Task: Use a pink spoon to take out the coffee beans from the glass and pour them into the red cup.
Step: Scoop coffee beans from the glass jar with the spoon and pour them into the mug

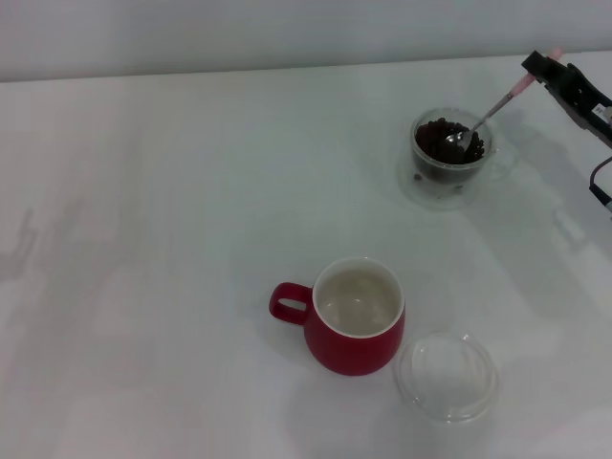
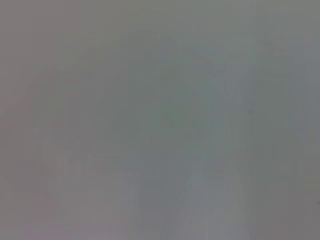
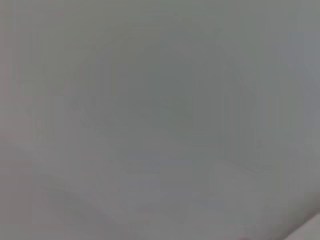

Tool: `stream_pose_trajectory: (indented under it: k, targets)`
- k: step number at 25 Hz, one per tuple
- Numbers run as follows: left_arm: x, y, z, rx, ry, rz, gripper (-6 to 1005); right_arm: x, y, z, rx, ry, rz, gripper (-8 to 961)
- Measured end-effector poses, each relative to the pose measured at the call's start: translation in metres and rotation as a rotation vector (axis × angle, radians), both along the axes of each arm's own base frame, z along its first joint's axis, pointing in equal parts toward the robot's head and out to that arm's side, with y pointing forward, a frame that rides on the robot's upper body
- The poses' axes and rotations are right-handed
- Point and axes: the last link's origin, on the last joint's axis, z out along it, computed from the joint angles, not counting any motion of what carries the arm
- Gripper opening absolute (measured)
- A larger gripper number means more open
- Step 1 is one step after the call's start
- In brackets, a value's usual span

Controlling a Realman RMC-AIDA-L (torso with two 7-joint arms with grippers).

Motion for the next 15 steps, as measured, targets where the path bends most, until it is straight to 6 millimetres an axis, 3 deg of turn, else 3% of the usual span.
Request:
stream_pose_trajectory:
  k: [15]
  targets:
    - [-0.0022,-0.0009,0.0006,0.005,-0.003,0.013,745,0.0074,-0.0038,-0.0028,0.017,0.165,-0.096,148]
